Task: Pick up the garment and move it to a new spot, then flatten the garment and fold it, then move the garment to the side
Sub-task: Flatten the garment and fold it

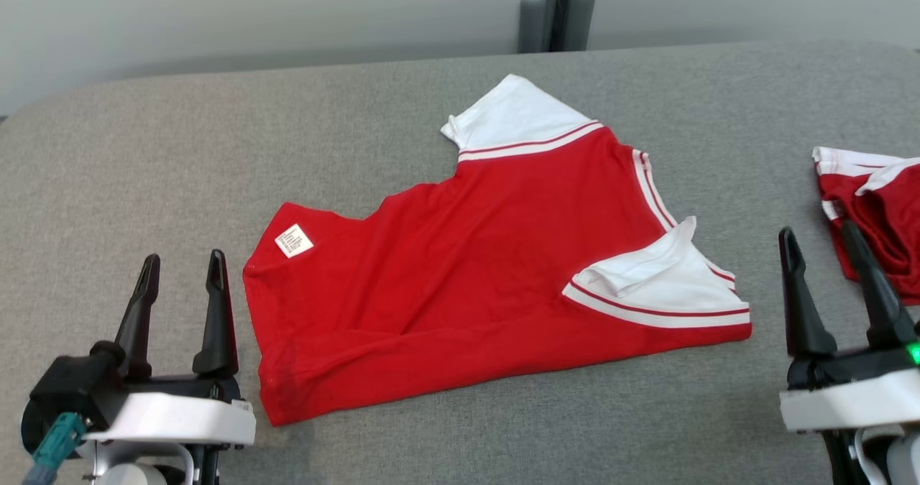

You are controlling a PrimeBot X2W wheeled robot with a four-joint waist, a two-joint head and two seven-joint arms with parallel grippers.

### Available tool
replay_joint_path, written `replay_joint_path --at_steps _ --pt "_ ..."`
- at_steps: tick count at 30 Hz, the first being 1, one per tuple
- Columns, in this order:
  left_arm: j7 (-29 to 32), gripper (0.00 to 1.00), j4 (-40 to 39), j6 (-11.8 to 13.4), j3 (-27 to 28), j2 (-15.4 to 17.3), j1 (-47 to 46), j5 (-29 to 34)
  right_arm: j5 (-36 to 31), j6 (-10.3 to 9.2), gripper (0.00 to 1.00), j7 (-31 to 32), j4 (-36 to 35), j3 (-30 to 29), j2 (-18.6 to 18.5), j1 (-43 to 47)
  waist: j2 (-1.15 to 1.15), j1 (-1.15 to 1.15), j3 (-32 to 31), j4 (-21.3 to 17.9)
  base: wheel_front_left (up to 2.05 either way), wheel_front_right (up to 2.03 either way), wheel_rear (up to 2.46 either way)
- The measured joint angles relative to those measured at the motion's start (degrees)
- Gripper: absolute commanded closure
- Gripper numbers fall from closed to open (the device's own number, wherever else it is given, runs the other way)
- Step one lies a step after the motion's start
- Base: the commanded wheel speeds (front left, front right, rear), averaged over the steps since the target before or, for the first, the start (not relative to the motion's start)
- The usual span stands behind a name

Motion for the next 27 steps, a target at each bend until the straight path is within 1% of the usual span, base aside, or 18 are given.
replay_joint_path --at_steps 3,8,22,24,27 --pt "-0.2 0.0 0.5 0.6 -0.1 0.0 1.6 0.4 -0.9 0.01 0.0 0.8 -2.1 -0.7 1.3 3.6 0.0 0.0 -1.5 -0.7 0.0 0.0 0.0" --pt "-0.2 0.0 0.5 1.5 -0.3 -0.1 3.3 0.7 -1.4 0.0 0.0 2.2 -4.6 -1.8 2.4 6.3 0.0 0.0 -3.0 -1.8 0.0 0.0 0.0" --pt "0.7 0.0 -0.3 1.5 0.0 0.7 2.2 0.2 -1.3 0.0 0.0 3.9 -7.2 -2.0 3.6 6.9 0.0 0.0 -2.3 -1.8 0.0 0.0 0.0" --pt "1.6 0.0 -0.2 1.0 0.0 1.5 0.1 0.2 -1.3 0.0 0.0 4.0 -7.5 -2.0 3.7 6.9 0.0 0.0 -1.8 -1.8 0.0 0.0 0.0" --pt "5.2 0.0 1.8 -1.4 -1.1 2.6 -4.1 -0.8 -1.3 0.0 0.0 4.1 -7.9 -1.8 3.8 6.3 0.0 0.0 -0.8 -1.7 0.0 0.0 0.0"
